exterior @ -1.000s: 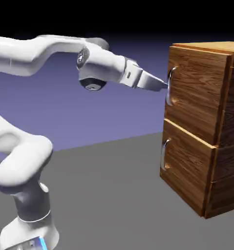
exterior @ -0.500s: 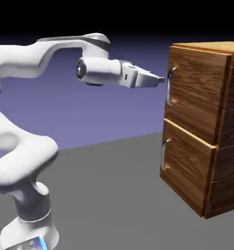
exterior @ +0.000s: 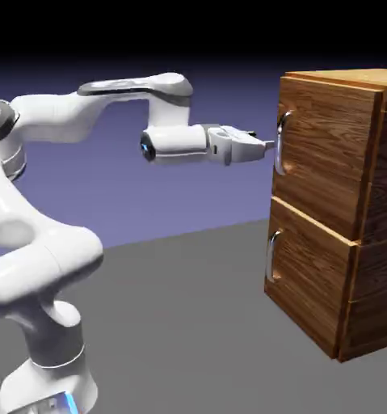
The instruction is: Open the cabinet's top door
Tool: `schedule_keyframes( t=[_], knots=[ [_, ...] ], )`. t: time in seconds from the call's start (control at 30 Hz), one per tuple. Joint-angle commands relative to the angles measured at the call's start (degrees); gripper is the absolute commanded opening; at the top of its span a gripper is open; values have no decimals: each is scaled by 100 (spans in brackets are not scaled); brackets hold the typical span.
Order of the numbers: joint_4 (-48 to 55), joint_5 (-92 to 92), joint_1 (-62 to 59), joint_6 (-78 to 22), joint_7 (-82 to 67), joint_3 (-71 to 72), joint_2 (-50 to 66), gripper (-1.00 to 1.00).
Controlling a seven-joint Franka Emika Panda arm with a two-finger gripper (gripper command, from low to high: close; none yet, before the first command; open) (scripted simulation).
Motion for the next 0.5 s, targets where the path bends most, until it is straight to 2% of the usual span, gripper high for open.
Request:
schedule_keyframes(
  t=[0.0,0.2,0.23,0.47],
  knots=[
    [30,165,-64,-9,-109,69,-27,0],
    [832,227,-1076,-99,-106,615,180,0],
    [832,227,-1076,-99,-106,616,181,-100],
    [-15,228,169,-775,-1374,-244,1194,-100]
  ],
)
